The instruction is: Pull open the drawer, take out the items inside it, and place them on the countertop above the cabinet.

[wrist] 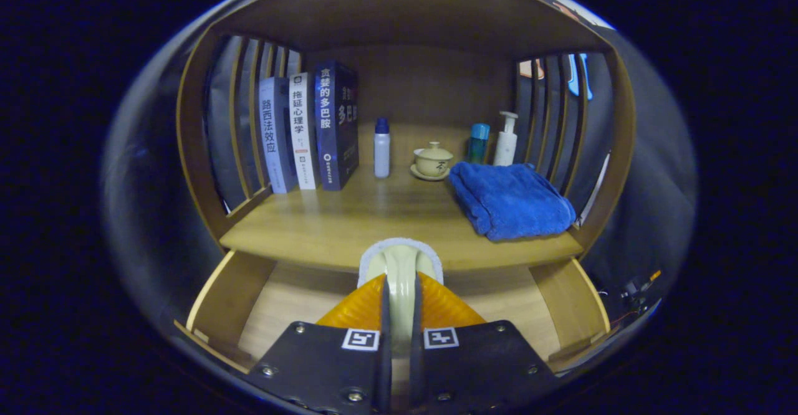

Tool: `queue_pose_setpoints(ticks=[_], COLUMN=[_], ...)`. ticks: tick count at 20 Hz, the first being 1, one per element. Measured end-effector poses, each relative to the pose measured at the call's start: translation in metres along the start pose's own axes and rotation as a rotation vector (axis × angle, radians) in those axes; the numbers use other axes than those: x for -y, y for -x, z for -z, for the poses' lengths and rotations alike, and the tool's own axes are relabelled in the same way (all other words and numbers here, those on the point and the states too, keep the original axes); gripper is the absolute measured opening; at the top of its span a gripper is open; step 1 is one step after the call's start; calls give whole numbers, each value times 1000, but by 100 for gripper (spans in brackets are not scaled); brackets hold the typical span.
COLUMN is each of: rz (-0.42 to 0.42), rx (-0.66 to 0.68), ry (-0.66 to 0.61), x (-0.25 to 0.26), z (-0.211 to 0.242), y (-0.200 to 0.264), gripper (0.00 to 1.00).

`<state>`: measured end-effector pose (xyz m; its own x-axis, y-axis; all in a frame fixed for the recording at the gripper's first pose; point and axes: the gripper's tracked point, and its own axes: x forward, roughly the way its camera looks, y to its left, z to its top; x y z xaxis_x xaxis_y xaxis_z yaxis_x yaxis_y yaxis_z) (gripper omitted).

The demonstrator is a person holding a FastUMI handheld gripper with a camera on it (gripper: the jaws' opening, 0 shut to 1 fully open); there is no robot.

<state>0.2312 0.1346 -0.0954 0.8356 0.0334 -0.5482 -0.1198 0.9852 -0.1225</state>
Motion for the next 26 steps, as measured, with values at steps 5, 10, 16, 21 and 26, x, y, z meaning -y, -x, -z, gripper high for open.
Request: queue_pose_setpoints(ticks=[5,10,16,21,26], rz=[-14,-27,-18,-23,-20], rx=[4,43,66,100,206], ry=[-53,-82,-94,-42,-17], x=[3,7,14,12,10], z=[-28,-52,-62,-63,-75], y=[-28,-57,-81,-73,-33], gripper=[12,12,16,53,84])
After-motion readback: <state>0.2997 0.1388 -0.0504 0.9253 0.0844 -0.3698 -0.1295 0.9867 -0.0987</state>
